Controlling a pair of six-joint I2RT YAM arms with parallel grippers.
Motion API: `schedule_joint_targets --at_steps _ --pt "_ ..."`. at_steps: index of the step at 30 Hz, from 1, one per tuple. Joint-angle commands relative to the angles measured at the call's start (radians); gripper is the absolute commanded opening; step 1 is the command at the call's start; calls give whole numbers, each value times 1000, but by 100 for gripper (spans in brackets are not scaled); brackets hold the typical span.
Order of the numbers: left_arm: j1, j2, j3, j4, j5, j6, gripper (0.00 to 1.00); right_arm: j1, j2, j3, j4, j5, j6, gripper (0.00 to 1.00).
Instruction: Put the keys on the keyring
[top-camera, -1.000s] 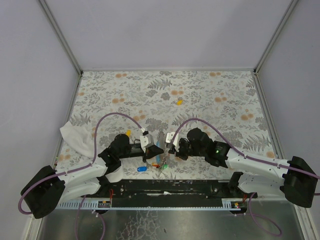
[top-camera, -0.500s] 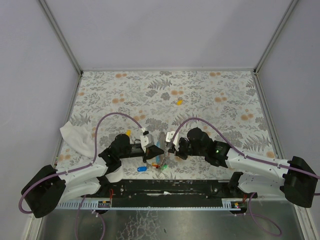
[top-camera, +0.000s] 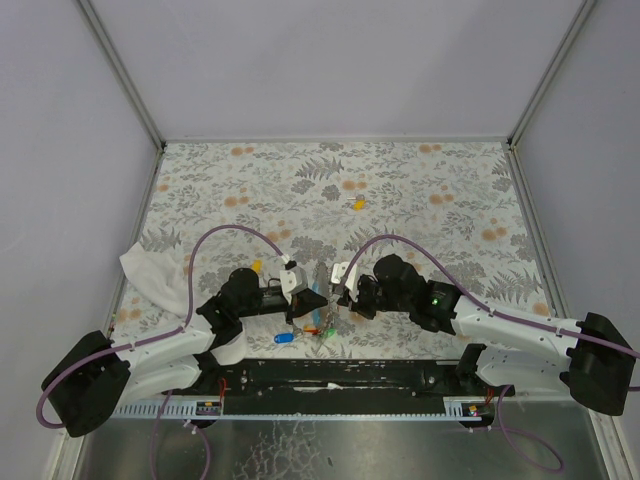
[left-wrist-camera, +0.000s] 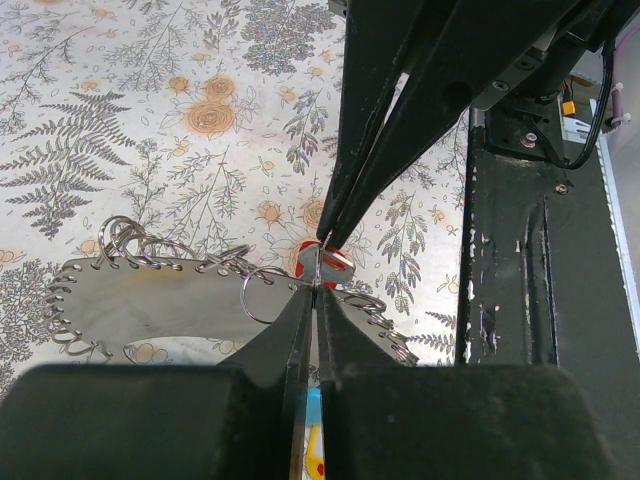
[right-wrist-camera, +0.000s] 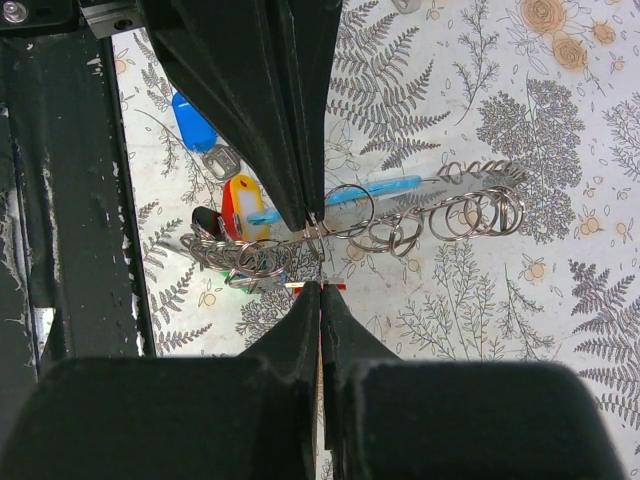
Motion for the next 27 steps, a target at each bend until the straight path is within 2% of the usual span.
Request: schedule_joint_targets --at_steps 1,27 --pt "4 -10 32 87 -2 2 0 1 -24 43 17 4 -8 0" --pt "4 11 38 100 17 -5 0 1 4 60 27 -55 -6 0"
